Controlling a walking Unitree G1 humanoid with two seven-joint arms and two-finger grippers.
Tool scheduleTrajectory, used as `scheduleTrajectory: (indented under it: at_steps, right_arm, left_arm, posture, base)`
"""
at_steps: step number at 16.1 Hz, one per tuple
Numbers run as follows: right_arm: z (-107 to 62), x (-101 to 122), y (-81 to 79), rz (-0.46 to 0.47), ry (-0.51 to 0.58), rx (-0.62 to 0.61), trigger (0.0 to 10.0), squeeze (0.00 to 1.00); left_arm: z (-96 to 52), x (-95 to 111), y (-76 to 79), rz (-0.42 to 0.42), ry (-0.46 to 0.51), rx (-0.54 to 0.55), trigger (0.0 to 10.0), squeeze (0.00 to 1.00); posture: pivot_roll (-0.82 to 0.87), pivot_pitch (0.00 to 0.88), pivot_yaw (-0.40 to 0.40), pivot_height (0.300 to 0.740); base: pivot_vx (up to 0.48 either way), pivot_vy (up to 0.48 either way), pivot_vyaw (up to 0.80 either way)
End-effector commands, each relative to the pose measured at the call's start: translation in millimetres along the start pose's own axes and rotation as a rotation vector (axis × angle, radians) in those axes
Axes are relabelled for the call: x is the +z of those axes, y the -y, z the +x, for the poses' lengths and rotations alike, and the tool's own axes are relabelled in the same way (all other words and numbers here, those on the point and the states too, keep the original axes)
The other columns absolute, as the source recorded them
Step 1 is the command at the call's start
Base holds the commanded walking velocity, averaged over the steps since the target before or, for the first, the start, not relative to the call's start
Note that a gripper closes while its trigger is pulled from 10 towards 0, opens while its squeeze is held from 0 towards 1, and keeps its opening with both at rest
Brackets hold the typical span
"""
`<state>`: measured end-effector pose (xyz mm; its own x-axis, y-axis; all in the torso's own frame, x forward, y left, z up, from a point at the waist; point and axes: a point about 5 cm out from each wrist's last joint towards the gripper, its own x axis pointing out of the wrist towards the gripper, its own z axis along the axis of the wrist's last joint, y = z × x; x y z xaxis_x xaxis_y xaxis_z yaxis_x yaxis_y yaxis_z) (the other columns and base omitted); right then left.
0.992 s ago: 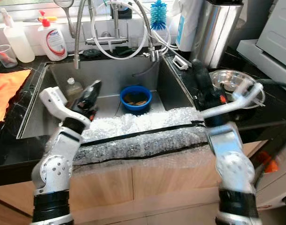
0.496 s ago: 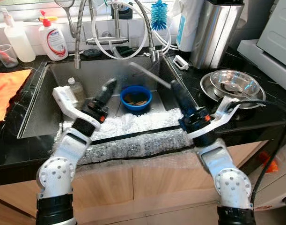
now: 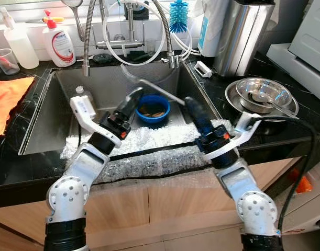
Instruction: Kitchen organization
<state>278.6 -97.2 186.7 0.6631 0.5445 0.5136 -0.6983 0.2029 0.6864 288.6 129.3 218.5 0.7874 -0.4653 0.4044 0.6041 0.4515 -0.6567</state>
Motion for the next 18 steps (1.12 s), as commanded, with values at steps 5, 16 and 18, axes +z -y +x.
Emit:
scheduleTrajectory:
  at_steps: [5, 16, 18]
  right_arm:
    - [2.8, -12, -4.8, -0.009, -0.068, 0.039, 10.0, 0.00]
    - [-1.4, -22, -7.4, -0.011, -0.127, 0.055, 10.0, 0.00]
    - [-1.4, -22, -7.3, -0.011, -0.127, 0.055, 10.0, 0.00]
  left_arm:
    - [0.0, -1, 4.9, 0.001, -0.008, -0.018, 10.0, 0.00]
    - [-0.2, 1, 3.8, -0.017, 0.021, -0.013, 1.0, 0.00]
    - [-0.1, 1, 3.7, -0.017, 0.023, -0.013, 0.0, 0.00]
  posture:
    - [0.03, 0.000, 0.002, 0.740]
    - [0.02, 0.000, 0.002, 0.740]
    - [0.02, 0.000, 0.001, 0.740]
  base:
    - [0.000, 0.000, 0.00]
    - [0.000, 0.000, 0.00]
    - [0.000, 0.000, 0.00]
